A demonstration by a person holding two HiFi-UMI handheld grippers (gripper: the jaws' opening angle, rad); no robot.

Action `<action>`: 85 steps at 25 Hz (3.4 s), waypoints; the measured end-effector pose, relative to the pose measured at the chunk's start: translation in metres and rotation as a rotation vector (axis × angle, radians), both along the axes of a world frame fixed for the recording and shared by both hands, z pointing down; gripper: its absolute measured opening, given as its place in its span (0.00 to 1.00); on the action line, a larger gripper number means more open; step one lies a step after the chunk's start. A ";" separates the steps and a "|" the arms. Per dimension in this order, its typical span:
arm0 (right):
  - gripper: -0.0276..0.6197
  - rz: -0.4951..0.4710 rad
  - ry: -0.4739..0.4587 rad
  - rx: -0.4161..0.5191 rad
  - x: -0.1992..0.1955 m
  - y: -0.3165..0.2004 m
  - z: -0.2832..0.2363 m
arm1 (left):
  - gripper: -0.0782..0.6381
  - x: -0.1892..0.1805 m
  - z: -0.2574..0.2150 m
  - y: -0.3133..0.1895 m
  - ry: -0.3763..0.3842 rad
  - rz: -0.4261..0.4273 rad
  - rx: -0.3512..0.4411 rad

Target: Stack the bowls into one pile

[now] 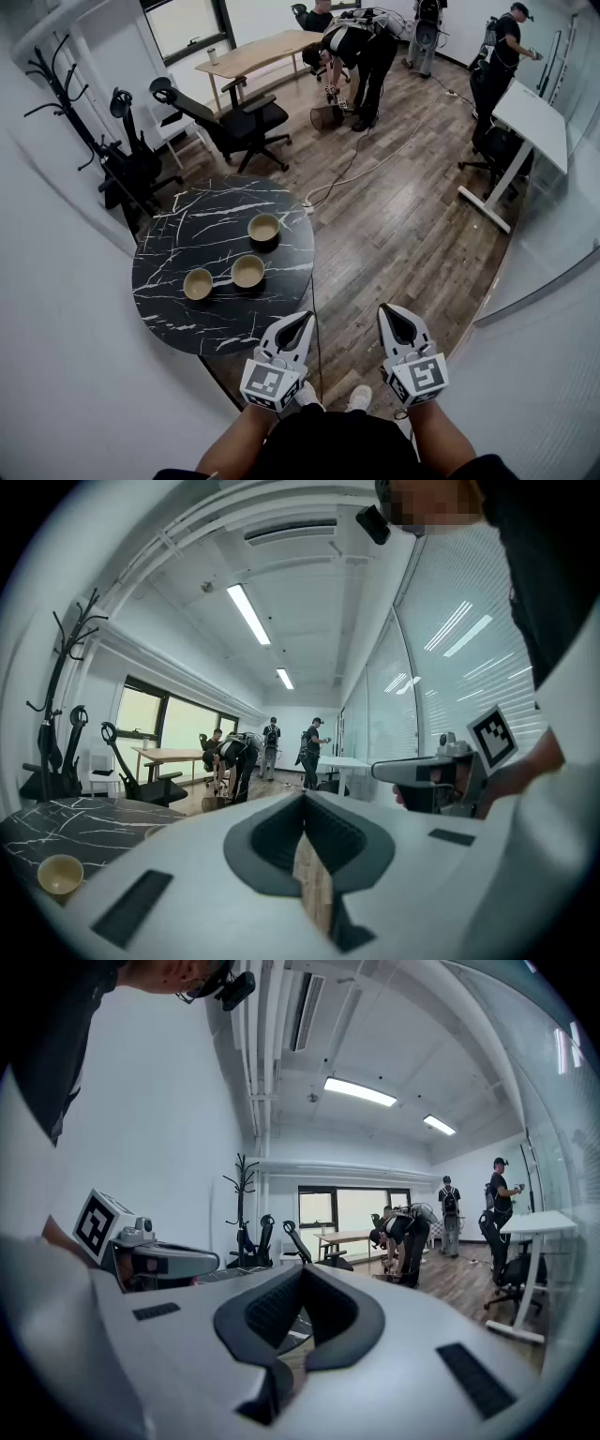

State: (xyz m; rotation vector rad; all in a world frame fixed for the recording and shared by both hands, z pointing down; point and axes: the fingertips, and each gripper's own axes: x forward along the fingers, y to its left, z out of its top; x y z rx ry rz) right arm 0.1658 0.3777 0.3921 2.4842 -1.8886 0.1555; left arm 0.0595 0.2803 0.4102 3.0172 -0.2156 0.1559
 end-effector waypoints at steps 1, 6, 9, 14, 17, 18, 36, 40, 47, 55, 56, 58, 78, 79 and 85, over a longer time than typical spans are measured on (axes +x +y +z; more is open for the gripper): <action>0.05 0.002 0.007 0.001 0.000 0.000 -0.002 | 0.13 -0.001 0.000 0.000 0.000 -0.001 0.002; 0.05 0.000 0.029 0.000 -0.003 -0.003 -0.008 | 0.13 -0.002 -0.002 -0.001 0.001 -0.002 0.008; 0.05 -0.003 0.035 0.000 -0.004 -0.007 -0.009 | 0.13 -0.002 -0.002 -0.004 -0.001 -0.003 0.010; 0.05 0.000 0.025 0.019 -0.004 -0.011 -0.006 | 0.13 -0.003 0.000 -0.007 -0.002 -0.005 0.015; 0.06 -0.005 0.032 0.021 -0.008 -0.016 -0.007 | 0.13 -0.006 0.002 -0.012 -0.003 -0.008 0.015; 0.06 -0.007 0.036 0.019 -0.009 -0.018 -0.007 | 0.13 -0.007 0.002 -0.014 -0.003 -0.010 0.014; 0.06 -0.073 0.059 0.034 -0.078 -0.088 -0.023 | 0.13 -0.078 0.001 -0.077 0.009 -0.080 0.015; 0.06 -0.118 0.076 0.035 -0.092 -0.105 -0.025 | 0.13 -0.093 -0.003 -0.090 0.018 -0.115 0.030; 0.06 -0.165 0.062 0.037 -0.097 -0.139 -0.020 | 0.13 -0.107 0.004 -0.115 0.002 -0.177 0.015; 0.06 -0.249 0.053 0.042 -0.080 -0.181 -0.005 | 0.13 -0.100 0.015 -0.154 -0.015 -0.269 -0.005; 0.06 -0.257 0.050 0.043 -0.074 -0.187 -0.003 | 0.13 -0.097 0.017 -0.160 -0.018 -0.280 -0.010; 0.06 -0.273 0.033 0.034 -0.066 -0.203 -0.001 | 0.13 -0.091 0.020 -0.173 -0.027 -0.300 -0.016; 0.06 -0.536 0.035 -0.034 0.009 -0.335 0.041 | 0.13 -0.029 0.047 -0.285 -0.082 -0.569 -0.072; 0.06 -0.552 0.028 -0.034 0.010 -0.340 0.042 | 0.13 -0.028 0.045 -0.289 -0.078 -0.592 -0.074; 0.06 -0.651 0.017 -0.020 0.013 -0.371 0.047 | 0.13 -0.024 0.037 -0.310 -0.092 -0.687 -0.020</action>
